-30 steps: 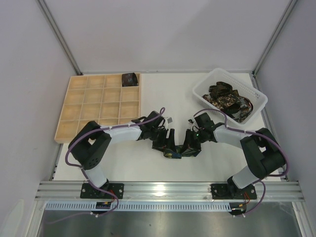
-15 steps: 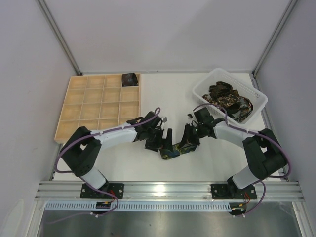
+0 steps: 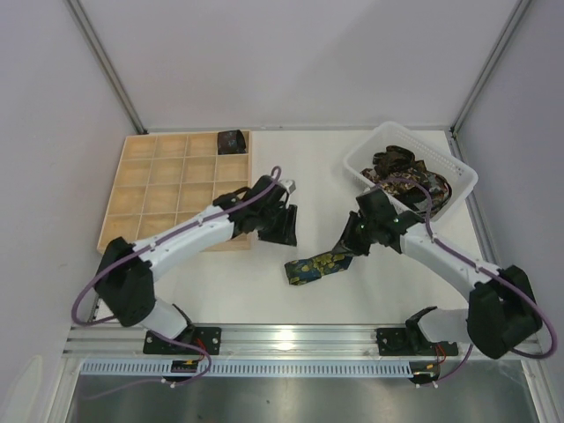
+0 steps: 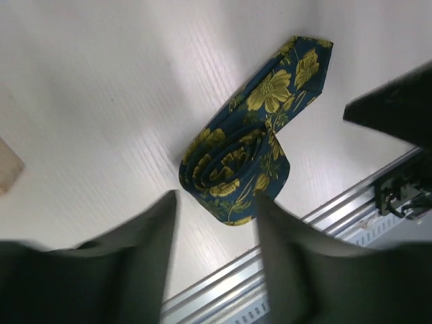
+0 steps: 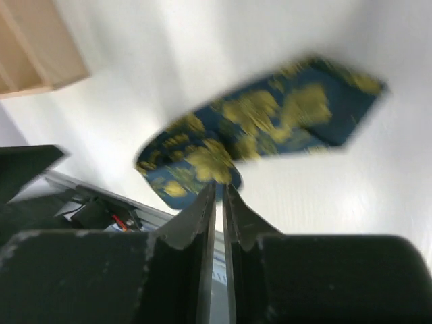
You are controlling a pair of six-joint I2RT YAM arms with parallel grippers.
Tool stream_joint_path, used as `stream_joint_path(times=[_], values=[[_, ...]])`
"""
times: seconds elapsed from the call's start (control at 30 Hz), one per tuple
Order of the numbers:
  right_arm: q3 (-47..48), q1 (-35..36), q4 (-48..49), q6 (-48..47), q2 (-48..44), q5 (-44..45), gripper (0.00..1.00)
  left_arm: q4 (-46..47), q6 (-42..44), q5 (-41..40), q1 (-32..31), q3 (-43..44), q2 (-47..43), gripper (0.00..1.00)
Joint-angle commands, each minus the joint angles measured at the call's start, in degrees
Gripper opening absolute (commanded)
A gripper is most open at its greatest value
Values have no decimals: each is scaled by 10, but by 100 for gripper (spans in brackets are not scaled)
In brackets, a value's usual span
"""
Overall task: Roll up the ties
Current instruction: Roll the tie
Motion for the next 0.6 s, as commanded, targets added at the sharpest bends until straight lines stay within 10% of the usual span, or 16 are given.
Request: stream_joint_path(times=[0.0,0.3,0.57], values=[[-40,54,-57,137,-62,141,13,-43,69,-27,6,118,91,46],[-128,234,7,447,-29,252,0,-91,148,-17,20,214,237,15],[-95,357,29,601,64,348,0,-75,174,32,22,191,267,13]])
